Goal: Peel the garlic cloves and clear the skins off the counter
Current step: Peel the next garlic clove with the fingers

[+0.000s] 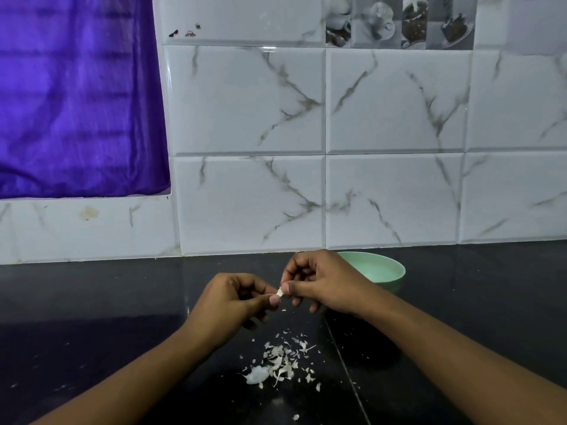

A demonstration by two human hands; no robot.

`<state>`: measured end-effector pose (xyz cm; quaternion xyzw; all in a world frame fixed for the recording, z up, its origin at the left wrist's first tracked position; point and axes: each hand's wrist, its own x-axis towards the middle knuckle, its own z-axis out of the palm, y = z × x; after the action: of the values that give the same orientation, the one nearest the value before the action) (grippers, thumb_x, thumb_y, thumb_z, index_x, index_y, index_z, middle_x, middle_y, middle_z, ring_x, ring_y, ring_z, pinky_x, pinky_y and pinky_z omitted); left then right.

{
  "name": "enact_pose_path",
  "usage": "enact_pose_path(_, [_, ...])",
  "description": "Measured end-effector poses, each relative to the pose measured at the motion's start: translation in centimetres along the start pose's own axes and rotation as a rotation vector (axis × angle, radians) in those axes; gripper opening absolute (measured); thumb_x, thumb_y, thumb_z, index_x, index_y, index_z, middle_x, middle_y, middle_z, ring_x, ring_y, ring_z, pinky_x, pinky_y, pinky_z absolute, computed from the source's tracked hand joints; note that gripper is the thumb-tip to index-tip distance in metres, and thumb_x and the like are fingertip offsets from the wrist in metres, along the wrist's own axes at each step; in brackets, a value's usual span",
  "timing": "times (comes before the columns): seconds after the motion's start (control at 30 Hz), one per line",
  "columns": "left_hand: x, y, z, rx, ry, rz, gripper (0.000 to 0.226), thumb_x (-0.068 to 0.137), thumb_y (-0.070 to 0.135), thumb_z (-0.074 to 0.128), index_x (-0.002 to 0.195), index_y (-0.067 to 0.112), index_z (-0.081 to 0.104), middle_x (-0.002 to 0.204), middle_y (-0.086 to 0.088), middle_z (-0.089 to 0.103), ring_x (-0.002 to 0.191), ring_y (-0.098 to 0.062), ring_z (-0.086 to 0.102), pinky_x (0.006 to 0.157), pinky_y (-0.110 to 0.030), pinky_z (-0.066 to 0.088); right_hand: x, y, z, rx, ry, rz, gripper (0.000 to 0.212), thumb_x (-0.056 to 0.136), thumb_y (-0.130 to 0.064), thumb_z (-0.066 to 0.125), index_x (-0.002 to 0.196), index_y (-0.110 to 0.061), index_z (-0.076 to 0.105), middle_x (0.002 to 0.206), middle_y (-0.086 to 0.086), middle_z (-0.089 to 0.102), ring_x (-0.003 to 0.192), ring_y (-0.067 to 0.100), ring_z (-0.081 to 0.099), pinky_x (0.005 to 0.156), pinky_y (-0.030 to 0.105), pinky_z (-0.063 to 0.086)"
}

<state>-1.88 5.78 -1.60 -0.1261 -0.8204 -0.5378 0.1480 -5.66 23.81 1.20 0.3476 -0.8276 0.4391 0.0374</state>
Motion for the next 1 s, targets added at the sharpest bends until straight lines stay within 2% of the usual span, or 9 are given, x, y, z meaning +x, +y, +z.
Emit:
enact_pose_path(0.1, [0.1,-0.2,-0.1,0.017,0.043,0.013,0.004,0.08,0.015,0.073,0.078,0.011,0.073,0.071,-0.007,0.073,0.061,-0.017,0.067,0.055,-0.024,0.052,-0.1,-0.2,0.3,-0.181,0.044,-0.12,0.014,0.088,-0.013,0.064,0.08,-0.023,0.058,0.066,-0.009,0.062,0.063,0.008,0.064,0.051,0.017,0.046])
enact_pose_path(0.2, [0.2,-0.4,0.0,0.008,0.066,0.021,0.006,0.081,0.016,0.073,0.077,0.012,0.072,0.07,-0.006,0.073,0.061,-0.017,0.068,0.057,-0.024,0.051,-0.1,-0.2,0.6,-0.35,0.124,-0.198,0.009,0.087,-0.017,0.062,0.082,-0.024,0.059,0.064,-0.013,0.059,0.065,0.008,0.062,0.063,0.028,0.051])
enact_pose_path(0.3, [0.2,-0.3,0.1,-0.029,0.085,0.028,0.007,0.081,0.015,0.072,0.077,0.01,0.072,0.069,-0.008,0.073,0.059,-0.016,0.068,0.055,-0.02,0.048,0.1,0.1,1.0,-0.406,0.148,-0.168,0.004,0.087,-0.021,0.059,0.084,-0.023,0.059,0.066,-0.013,0.058,0.068,0.01,0.062,0.07,0.033,0.051])
enact_pose_path(0.43, [0.4,-0.2,-0.2,-0.07,0.134,0.011,0.007,0.081,0.015,0.072,0.076,0.011,0.072,0.069,-0.008,0.073,0.061,-0.016,0.068,0.052,-0.017,0.047,-0.1,0.1,1.1,-0.538,-0.114,-0.063,0.005,0.084,-0.018,0.062,0.084,-0.02,0.067,0.079,-0.006,0.07,0.075,0.01,0.065,0.073,0.029,0.052])
enact_pose_path(0.5, [0.6,-0.4,-0.4,-0.079,0.136,-0.015,0.006,0.08,0.016,0.073,0.076,0.012,0.072,0.071,-0.007,0.074,0.067,-0.019,0.071,0.053,-0.018,0.048,-0.1,0.0,0.5,-0.502,-0.173,-0.016,0.007,0.079,-0.014,0.069,0.078,-0.02,0.069,0.077,-0.007,0.072,0.072,0.006,0.067,0.072,0.026,0.053])
enact_pose_path(0.63, [0.6,-0.4,-0.5,-0.106,0.117,-0.056,0.006,0.079,0.016,0.074,0.076,0.011,0.071,0.072,-0.008,0.074,0.063,-0.016,0.069,0.053,-0.02,0.049,0.2,-0.1,-0.9,-0.337,0.024,0.023,0.028,0.069,-0.021,0.083,0.06,-0.024,0.057,0.064,-0.007,0.065,0.057,0.003,0.056,0.061,0.025,0.047])
enact_pose_path(0.73, [0.5,-0.3,-0.4,-0.084,0.103,-0.062,0.005,0.079,0.015,0.074,0.077,0.011,0.071,0.073,-0.007,0.074,0.064,-0.016,0.069,0.054,-0.021,0.05,0.0,-0.3,-1.0,-0.14,-0.004,0.024,0.022,0.08,-0.01,0.073,0.071,-0.025,0.06,0.063,-0.01,0.057,0.056,0.002,0.053,0.054,0.025,0.052])
enact_pose_path(0.87, [0.3,-0.2,-0.4,-0.004,0.098,-0.037,0.003,0.082,0.014,0.072,0.08,0.012,0.072,0.073,-0.004,0.074,0.07,-0.021,0.072,0.057,-0.022,0.052,-0.1,-0.2,-0.9,-0.123,-0.105,0.069,0.022,0.091,-0.005,0.056,0.088,-0.021,0.069,0.08,-0.012,0.063,0.083,0.003,0.061,0.06,0.025,0.057])
enact_pose_path(1.0, [0.1,-0.1,-0.2,0.091,0.091,0.001,0.006,0.084,0.015,0.071,0.078,0.015,0.072,0.071,-0.002,0.074,0.066,-0.018,0.072,0.059,-0.025,0.052,0.1,-0.1,-0.6,-0.142,0.011,-0.002,0.015,0.088,-0.01,0.065,0.096,-0.02,0.07,0.082,-0.008,0.067,0.079,0.01,0.065,0.062,0.027,0.057])
